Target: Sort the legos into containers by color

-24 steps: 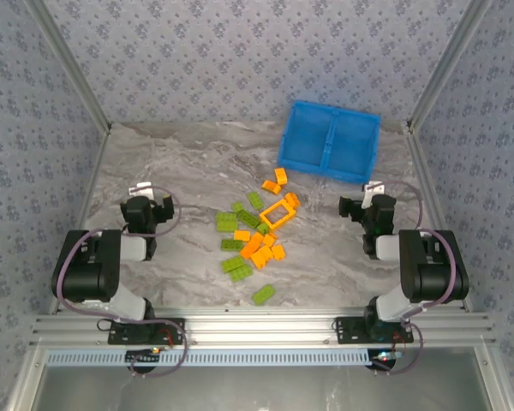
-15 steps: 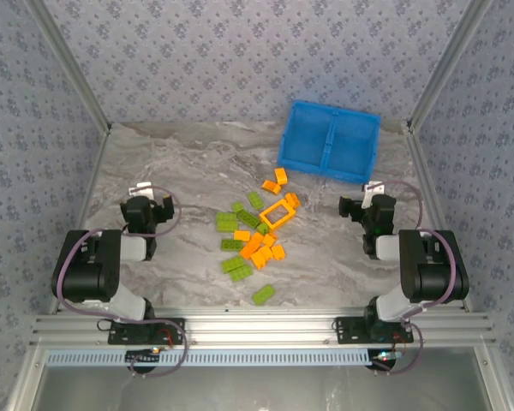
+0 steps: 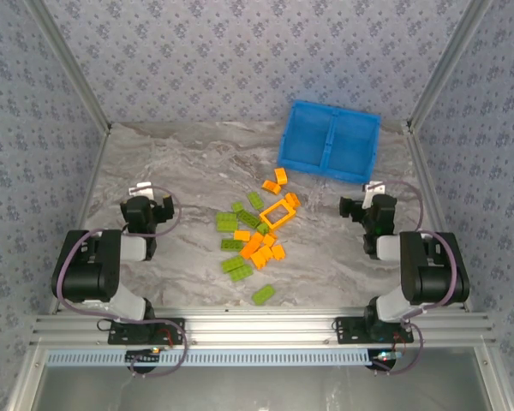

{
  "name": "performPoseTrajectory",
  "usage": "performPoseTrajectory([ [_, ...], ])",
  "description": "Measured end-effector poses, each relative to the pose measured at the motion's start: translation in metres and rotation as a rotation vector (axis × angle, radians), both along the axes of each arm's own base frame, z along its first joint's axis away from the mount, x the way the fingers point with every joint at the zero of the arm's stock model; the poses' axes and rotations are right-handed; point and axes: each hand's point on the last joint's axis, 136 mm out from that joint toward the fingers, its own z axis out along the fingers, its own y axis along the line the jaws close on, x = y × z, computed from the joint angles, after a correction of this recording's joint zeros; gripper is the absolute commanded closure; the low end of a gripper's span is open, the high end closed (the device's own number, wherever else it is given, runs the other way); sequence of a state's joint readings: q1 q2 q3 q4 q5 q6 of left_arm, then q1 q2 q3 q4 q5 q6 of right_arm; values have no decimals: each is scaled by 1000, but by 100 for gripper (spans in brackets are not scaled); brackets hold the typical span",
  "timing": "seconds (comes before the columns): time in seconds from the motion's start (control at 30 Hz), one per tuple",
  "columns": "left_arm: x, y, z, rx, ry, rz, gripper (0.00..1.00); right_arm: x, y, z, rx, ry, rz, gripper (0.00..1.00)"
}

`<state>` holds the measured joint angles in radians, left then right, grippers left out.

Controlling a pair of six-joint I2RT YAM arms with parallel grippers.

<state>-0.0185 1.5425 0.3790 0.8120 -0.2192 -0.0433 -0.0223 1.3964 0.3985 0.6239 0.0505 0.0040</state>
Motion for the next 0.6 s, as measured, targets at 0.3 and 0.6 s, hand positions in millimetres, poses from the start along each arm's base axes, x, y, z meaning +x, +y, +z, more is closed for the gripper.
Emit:
performPoseTrajectory([
  [0.3,-10,-9,47,15,-70,-2,1,-18,28,127,284,-51,-76,0],
  [0.6,-21,-71,185,-144,-211,-197,1,-33,146,56,298,425,140,0],
])
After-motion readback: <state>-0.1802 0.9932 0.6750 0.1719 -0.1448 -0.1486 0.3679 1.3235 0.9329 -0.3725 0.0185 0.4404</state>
